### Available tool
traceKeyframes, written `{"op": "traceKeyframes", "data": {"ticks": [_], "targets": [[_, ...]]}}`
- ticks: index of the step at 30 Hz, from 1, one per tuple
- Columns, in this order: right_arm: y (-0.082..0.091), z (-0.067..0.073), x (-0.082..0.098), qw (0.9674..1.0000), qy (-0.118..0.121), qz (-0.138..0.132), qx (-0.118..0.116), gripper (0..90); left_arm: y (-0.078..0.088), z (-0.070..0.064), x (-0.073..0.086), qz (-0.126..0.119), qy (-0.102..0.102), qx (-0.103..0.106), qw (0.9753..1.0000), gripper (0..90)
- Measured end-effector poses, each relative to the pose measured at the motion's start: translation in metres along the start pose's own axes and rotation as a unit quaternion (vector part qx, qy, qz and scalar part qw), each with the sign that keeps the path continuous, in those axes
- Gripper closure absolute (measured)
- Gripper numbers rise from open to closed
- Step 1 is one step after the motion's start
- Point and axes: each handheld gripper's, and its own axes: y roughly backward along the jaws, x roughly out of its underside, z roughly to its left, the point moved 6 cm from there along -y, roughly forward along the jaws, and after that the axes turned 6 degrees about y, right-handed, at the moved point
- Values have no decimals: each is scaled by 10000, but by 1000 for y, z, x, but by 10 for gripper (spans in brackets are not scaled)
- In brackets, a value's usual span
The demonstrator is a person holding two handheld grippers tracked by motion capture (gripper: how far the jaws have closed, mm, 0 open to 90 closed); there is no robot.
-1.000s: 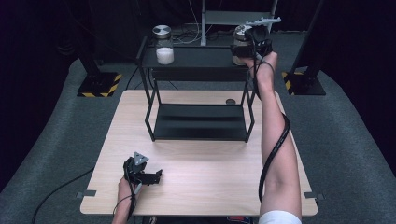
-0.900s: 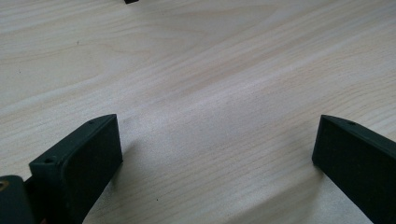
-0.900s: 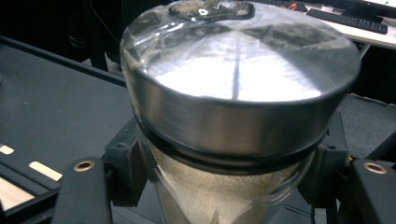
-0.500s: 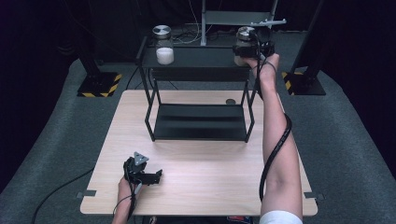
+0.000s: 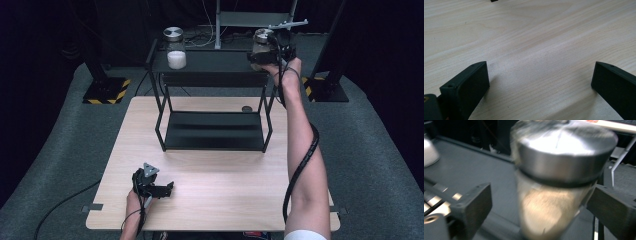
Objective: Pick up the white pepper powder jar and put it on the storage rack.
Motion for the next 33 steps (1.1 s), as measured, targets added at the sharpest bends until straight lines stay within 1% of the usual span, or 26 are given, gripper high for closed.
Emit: {"op": "traceKeyframes", "data": {"ticks": [2, 3, 5, 7, 10, 14, 16, 18, 21, 22, 24, 26, 28, 29, 30, 32, 33], "targets": [[8, 2, 2, 9999, 96, 69, -8, 20, 0, 0, 0, -5, -1, -3, 10000, 9], [12, 3, 4, 9999, 106, 92, -14, 16, 0, 0, 0, -5, 1, -3, 10000, 9], [22, 3, 9, 9998, 152, 100, -123, 5, 0, 0, 0, -7, 0, -5, 10000, 9], [33, 5, 16, 9994, 253, 79, -200, 0, 0, 0, 0, -6, 2, -5, 10000, 8], [47, 7, 30, 9986, 360, 48, -379, 0, 0, 0, 0, -4, 0, -7, 10000, 8], [63, 13, 53, 9975, 501, 6, -502, 0, 0, 0, 0, -4, -1, -7, 10000, 8], [68, 19, 68, 9968, 592, 48, -540, 0, 0, 0, 0, -6, -3, -9, 10000, 8], [71, 26, 85, 9963, 658, 99, -537, 0, 0, 0, 0, -4, -10, -12, 10000, 8], [71, 34, 112, 9962, 626, 194, -566, 0, 0, 0, 0, -5, 0, -7, 10000, 8], [70, 36, 121, 9961, 606, 220, -606, 0, 0, 0, 0, -6, 1, -8, 10000, 8], [66, 43, 140, 9960, 595, 299, -589, 0, 0, 0, 0, -6, -1, -9, 10000, 8], [62, 50, 160, 9956, 568, 398, -629, 0, 0, 0, 0, -7, -3, -11, 10000, 8], [58, 57, 183, 9946, 563, 552, -675, 0, 0, 0, 0, -7, -4, -13, 10000, 7], [56, 61, 198, 9945, 482, 578, -723, 0, 0, 0, 0, -8, -8, -15, 10000, 7], [53, 64, 214, 9944, 331, 604, -799, 0, 0, -1, 0, -11, -14, -20, 10000, 7], [46, 73, 244, 9923, 175, 769, -950, 0, 0, -1, 0, -13, -14, -19, 10000, 7], [42, 78, 259, 9917, 138, 852, -949, 0, 0, -1, 0, -10, -15, -18, 10000, 7]]}}
